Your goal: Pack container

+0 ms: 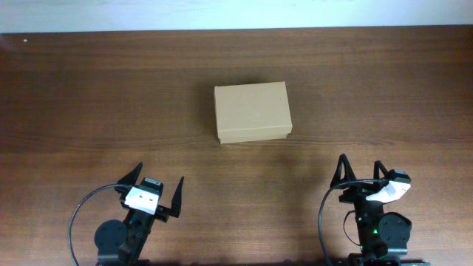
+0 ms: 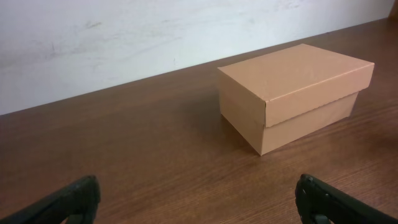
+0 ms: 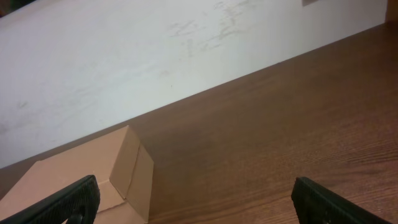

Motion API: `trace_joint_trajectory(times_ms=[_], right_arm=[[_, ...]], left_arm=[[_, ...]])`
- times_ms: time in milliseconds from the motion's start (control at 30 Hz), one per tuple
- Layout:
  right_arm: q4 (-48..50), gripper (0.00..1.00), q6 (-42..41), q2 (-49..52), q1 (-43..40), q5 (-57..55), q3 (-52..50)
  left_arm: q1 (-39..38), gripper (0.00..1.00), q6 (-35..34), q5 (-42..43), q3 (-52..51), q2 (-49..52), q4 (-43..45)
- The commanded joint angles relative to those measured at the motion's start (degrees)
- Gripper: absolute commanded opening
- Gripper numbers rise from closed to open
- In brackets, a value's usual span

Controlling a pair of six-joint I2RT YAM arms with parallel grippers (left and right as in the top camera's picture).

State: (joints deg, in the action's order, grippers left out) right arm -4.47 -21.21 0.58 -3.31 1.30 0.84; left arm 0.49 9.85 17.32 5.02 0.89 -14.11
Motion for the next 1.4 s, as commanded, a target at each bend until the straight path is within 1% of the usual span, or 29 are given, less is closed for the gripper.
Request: trace_joint_trajectory(times_ms=[0,67,133,233,467,1367], right_arm=[[0.0,0.99,-0.3,-0.4,0.3,-0.5,-0.5],[0.0,0.99,-0.3,-0.4,0.3,-0.5,-0.5],[0.0,0.99,-0.3,-0.4,0.3,-0.5,-0.5],[0.0,0.99,-0.3,-0.4,0.3,-0.5,-0.5],[0.0,0.99,-0.3,-0.4,0.3,-0.5,-0.5],[0.0,0.99,-0.3,-0.4,0.3,-0.5,-0.5]], left_arm=[[-0.1,0.99,0.1,-0.6,-0.5,-0.6,0.2],[-0.1,1.00,0.1,-0.7,-0.5,-0.6,0.9],[-0.1,1.00,0.1,-0.9,-0.5,-0.6,4.3],[-0.1,1.00,0.1,-2.4,-0.5,-0.6,0.3],[-0.1,0.99,0.1,-12.7,-0.5,-0.6,0.3],[-0.1,1.00,0.1,-12.7,-0.5,-0.6,0.0]])
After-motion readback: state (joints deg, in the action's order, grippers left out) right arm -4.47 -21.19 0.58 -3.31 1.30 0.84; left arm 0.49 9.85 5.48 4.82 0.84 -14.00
